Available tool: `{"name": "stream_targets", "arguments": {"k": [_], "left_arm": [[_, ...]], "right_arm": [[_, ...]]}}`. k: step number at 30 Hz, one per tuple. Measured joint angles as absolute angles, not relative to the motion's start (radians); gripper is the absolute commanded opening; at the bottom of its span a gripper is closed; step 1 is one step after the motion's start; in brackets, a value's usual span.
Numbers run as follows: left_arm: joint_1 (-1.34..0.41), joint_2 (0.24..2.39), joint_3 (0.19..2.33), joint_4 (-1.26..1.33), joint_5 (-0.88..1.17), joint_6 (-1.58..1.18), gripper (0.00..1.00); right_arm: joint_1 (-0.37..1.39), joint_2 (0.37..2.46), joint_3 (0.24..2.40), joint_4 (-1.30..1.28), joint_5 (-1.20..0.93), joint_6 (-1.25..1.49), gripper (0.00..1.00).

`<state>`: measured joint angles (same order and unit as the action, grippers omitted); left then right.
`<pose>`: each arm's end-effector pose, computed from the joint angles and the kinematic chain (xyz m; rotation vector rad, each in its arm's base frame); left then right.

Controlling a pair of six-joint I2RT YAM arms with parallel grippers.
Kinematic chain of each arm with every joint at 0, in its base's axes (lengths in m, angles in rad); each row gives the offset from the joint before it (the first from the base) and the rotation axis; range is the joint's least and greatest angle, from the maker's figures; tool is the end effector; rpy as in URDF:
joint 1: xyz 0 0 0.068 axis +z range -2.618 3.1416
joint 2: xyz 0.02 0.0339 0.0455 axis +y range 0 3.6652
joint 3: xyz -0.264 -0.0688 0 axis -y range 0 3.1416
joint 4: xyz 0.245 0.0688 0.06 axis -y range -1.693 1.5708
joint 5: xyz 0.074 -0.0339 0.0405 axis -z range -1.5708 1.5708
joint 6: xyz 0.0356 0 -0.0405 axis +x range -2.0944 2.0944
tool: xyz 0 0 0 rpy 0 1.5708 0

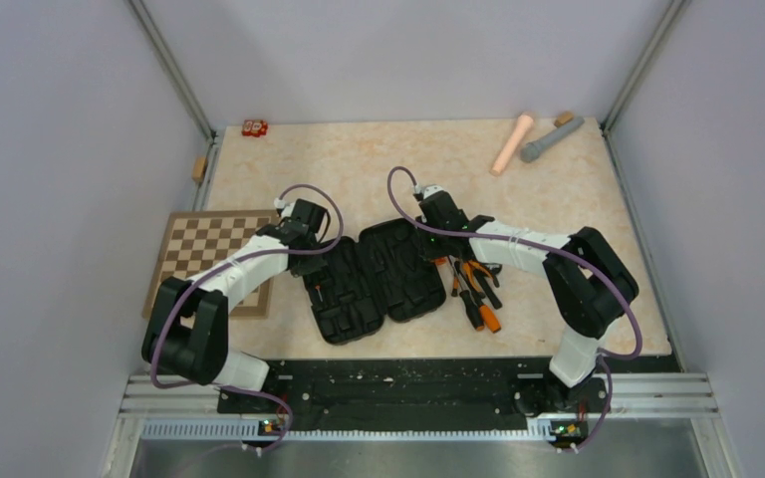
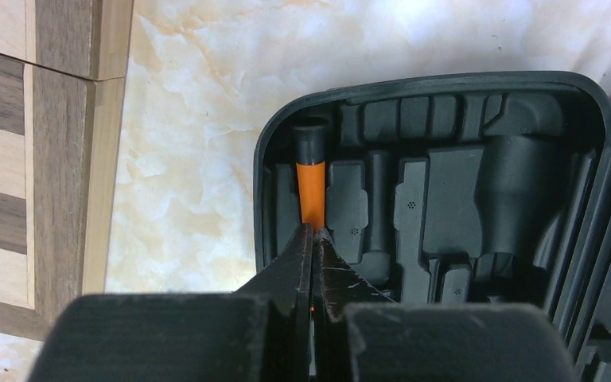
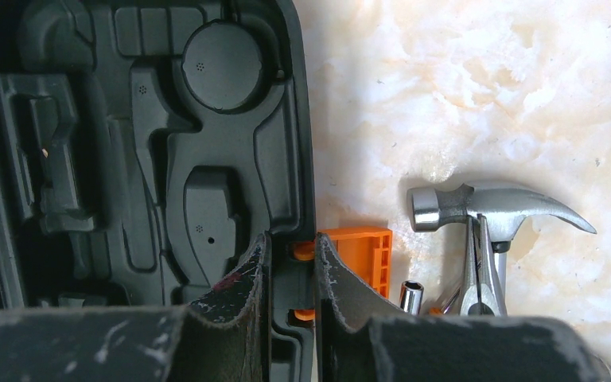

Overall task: Pack the tool kit
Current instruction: Adjust the toolbox at the center of the board.

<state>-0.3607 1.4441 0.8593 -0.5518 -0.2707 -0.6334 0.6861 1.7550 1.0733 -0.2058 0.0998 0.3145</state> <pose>0.2556 -0.0862 0.1919 -0.4364 2.5987 0.0383 0.2850 0.2288 0.1804 -0.4145 2.4435 0.3141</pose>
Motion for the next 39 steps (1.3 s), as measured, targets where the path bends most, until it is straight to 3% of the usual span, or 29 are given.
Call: {"name": "stream_targets", "arguments": {"k": [28,33,39], "left_arm": [[-0.326,1.580,0.963,-0.644,-0.202,-0.614,0.00],[-0.320,1.570,0.978,-0.659,-0.193,-0.603,0.17],[-0.315,1.549,1.068,-0.727,-0.183,-0.574,0.41]], "right_arm": [[0.685,1.753,1.071,-0.205,0.099,0.315,0.03],[0.685,1.748,1.067,-0.204,0.098,0.315,0.04],[0.684,1.747,1.091,-0.241,0.094,0.308,0.20]]}}
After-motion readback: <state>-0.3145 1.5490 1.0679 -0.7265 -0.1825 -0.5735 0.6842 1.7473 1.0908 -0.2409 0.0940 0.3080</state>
